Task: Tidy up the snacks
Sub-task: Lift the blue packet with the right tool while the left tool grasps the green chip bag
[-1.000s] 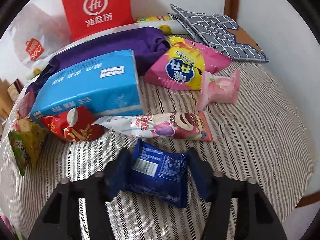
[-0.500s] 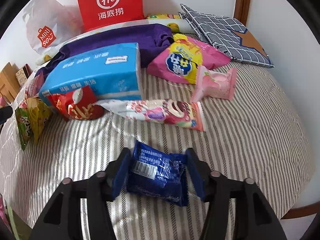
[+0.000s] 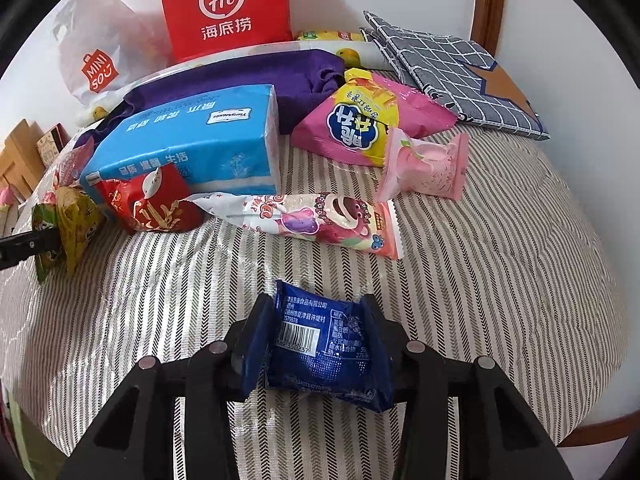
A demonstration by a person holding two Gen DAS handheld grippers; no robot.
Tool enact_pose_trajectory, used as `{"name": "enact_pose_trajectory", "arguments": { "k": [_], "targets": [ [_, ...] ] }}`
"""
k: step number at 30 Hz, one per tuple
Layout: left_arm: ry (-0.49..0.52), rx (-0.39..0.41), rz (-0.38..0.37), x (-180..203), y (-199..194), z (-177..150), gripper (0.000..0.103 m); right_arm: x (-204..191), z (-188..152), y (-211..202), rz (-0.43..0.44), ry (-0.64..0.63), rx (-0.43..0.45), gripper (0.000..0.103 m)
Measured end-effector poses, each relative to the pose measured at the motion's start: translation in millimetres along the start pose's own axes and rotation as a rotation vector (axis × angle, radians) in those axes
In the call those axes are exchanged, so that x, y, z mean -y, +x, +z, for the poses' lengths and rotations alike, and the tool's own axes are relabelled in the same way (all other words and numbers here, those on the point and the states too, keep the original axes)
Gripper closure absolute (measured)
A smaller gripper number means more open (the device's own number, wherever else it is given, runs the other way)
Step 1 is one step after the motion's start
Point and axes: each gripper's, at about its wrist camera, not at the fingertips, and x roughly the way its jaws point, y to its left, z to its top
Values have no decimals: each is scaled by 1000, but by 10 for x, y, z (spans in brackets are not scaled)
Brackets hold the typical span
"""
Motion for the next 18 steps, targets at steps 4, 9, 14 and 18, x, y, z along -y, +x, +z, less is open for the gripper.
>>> {"name": "enact_pose_trajectory", "arguments": {
  "k": [4,9,14,18],
  "targets": [
    [14,-11,18,71,95,8,50,0,9,3,3,11,1,60],
    [23,-21,-40,64,-8,-8,57,63,-15,-61,38,35,-3,62],
    [12,-11,-59,58,-153,-71,58,70,5,-206,62,41,16,63],
    [17,0,-68,89,-285,-114,58,39,37,-354,68,21,38,63]
  ]
}}
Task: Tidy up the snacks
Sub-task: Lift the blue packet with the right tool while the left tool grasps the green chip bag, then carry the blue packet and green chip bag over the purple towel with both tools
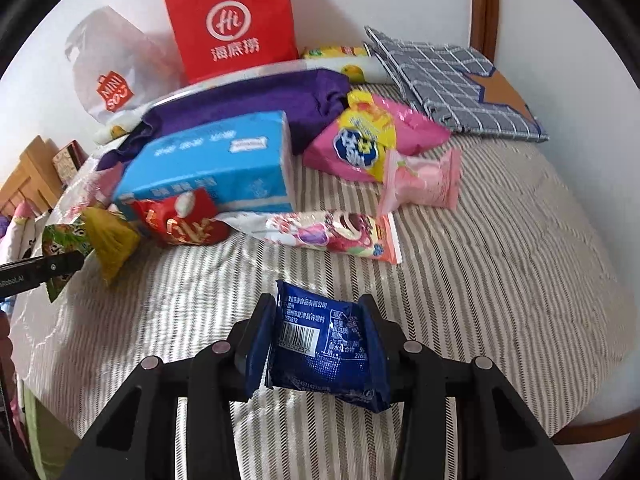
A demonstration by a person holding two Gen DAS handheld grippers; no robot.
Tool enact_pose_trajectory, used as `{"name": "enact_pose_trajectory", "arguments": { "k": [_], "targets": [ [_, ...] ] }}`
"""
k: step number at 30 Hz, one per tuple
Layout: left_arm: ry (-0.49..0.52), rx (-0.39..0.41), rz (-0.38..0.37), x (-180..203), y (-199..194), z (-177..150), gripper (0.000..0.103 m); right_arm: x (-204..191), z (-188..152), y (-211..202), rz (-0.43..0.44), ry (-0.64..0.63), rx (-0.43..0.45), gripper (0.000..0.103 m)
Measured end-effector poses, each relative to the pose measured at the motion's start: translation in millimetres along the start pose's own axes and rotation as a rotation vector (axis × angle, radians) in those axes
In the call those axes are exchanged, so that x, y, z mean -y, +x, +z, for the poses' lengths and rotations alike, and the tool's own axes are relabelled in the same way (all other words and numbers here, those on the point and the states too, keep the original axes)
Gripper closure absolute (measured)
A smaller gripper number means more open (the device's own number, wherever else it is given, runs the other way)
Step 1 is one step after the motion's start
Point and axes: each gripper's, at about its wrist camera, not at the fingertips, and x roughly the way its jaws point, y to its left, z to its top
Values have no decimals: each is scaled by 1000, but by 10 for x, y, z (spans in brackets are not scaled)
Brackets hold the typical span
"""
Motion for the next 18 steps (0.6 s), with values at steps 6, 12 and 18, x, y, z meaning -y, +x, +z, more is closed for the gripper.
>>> {"name": "enact_pose_trajectory", "arguments": {
  "k": [6,12,18],
  "targets": [
    [18,47,5,67,-278,33,58,-43,108,-207,13,-4,33,63],
    [18,90,-35,162,-535,98,58,-71,276,-393,29,13,66,63],
    [17,121,-87,325,-703,304,58,-112,585,-592,14,6,118,63]
  ]
}}
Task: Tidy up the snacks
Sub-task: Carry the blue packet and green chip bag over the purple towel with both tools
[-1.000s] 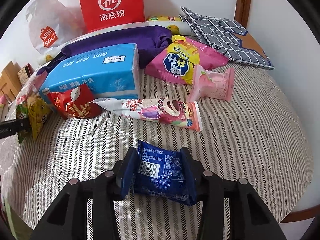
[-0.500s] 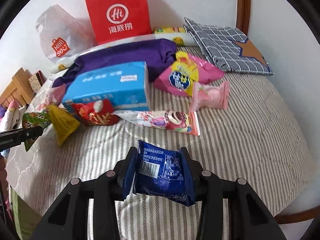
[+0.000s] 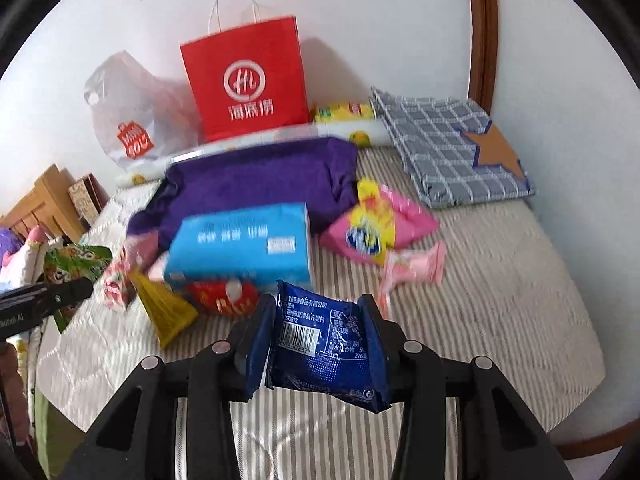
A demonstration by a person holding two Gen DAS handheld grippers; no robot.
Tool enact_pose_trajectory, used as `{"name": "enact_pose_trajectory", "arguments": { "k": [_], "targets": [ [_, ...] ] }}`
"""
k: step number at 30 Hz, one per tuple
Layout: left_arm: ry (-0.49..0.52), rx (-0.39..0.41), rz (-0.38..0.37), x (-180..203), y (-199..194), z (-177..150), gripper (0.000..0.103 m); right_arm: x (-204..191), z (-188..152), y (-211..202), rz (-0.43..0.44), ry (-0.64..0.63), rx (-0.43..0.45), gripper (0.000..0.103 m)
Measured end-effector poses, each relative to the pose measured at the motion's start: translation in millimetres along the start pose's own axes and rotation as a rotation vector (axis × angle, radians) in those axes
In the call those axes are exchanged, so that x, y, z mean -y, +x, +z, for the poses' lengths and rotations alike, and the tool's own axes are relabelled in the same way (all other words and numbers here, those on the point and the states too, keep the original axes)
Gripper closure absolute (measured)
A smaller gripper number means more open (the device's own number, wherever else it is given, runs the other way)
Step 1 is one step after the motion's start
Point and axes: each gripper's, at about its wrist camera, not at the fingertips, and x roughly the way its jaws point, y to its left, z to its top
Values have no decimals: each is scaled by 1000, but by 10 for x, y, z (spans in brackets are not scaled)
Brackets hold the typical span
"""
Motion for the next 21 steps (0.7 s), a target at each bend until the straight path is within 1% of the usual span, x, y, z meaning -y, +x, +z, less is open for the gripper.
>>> {"name": "enact_pose_trajectory", "arguments": {
  "k": [5,11,17,21],
  "targets": [
    [22,35,-25,176,-74,265,58,-21,277,-54,17,-8,35,63],
    [45,51,-51,318,-27,570,58,-44,566,2,19,-27,55,63],
    [53,44,-73,331,115,855,58,-69,795,166,27,-31,59,63],
    [51,44,-78,256,216,1009,58,-116,911,273,33,-42,59,63]
  ]
}}
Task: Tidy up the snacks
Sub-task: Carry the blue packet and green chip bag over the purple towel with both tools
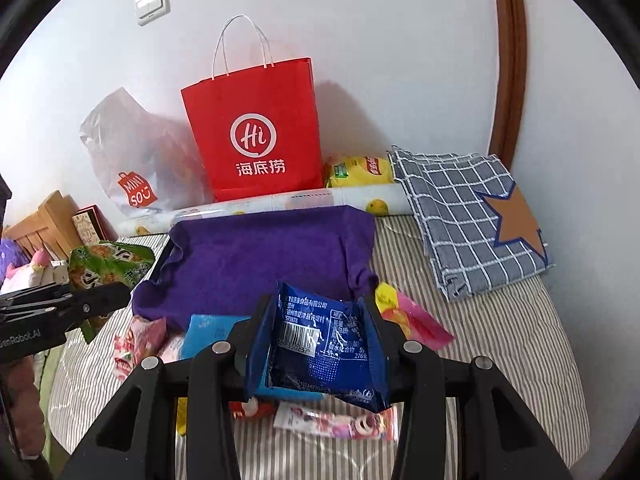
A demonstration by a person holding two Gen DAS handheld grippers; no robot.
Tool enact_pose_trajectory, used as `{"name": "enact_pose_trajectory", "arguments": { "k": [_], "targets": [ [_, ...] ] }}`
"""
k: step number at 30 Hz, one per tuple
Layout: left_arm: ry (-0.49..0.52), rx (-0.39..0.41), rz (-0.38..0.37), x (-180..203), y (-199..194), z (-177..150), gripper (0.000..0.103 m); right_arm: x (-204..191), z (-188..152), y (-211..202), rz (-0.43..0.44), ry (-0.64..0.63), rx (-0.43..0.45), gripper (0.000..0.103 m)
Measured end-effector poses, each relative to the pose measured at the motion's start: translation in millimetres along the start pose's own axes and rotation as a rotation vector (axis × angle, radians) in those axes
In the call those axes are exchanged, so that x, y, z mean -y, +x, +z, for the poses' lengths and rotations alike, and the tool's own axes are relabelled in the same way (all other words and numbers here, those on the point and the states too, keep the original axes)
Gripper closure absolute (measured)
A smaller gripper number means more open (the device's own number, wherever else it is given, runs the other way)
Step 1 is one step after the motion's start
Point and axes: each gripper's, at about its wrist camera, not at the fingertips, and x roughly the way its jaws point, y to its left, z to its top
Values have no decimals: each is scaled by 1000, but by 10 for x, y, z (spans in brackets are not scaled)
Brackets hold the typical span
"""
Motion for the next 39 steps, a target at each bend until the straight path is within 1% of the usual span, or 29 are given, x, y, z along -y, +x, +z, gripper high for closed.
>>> {"name": "enact_pose_trajectory", "arguments": {
  "k": [10,16,21,22,23,25,27,29,32,34,36,38,39],
  "targets": [
    [-25,-1,18,-287,193,241,58,13,198,334,-1,7,-5,63],
    [-48,0,39,-446,292,268,58,60,253,474,-22,7,-1,63],
    [-59,-8,46,-492,345,260,58,78,262,537,-29,-1,-8,63],
    [-61,-9,42,-493,352,265,58,75,263,546,-21,-5,-10,63],
    [-60,-13,23,-492,363,266,58,74,266,561,-2,-14,-13,63],
    [-62,-8,18,-502,364,256,58,91,276,588,-11,-24,-11,63],
    [-75,-15,1,-524,383,246,58,129,284,629,13,0,-11,63],
    [-60,-2,37,-511,414,264,58,148,287,690,31,14,-15,63],
    [-86,-26,-8,-531,524,293,58,137,292,778,50,38,-13,63],
    [-81,-37,5,-515,603,301,58,114,298,844,35,41,-19,63],
    [-72,-42,29,-501,690,315,58,61,288,892,40,13,-16,63],
    [-50,-34,70,-500,760,321,58,13,283,950,23,-17,-20,63],
    [-56,-33,72,-515,790,316,58,8,288,979,38,-17,-33,63]
  ]
}}
